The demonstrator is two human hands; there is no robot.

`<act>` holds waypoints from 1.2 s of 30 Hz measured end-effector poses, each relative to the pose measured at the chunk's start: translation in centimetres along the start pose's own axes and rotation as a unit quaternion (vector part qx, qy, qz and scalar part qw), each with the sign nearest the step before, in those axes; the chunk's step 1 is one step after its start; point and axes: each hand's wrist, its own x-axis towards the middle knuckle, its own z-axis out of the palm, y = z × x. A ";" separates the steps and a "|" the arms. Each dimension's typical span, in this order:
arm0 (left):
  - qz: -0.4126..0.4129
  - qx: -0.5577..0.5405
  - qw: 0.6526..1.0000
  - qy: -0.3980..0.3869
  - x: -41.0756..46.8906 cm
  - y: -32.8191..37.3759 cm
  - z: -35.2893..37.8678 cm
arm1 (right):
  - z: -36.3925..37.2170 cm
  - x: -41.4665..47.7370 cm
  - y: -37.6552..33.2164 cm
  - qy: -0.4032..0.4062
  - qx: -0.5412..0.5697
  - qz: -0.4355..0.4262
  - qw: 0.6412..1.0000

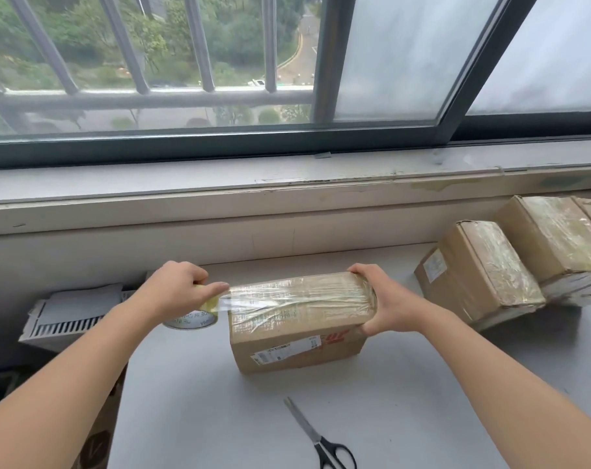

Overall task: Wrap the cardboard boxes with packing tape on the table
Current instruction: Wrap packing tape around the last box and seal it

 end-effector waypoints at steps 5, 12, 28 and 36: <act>0.025 -0.032 0.997 0.065 0.4 -0.5 0.1 | 0.1 0.1 0.0 0.001 -0.006 0.004 1.000; 0.014 -0.073 0.994 0.079 -0.3 -1.6 2.5 | 0.3 -0.1 -0.2 -0.004 -0.017 0.006 1.000; 0.103 -0.053 0.988 0.103 2.6 0.8 -4.8 | 0.4 0.0 -1.9 -0.016 -0.035 0.028 0.999; -0.022 -0.134 0.990 0.032 -0.5 -2.2 2.6 | 0.7 -0.3 -2.2 -0.019 -0.027 0.047 0.998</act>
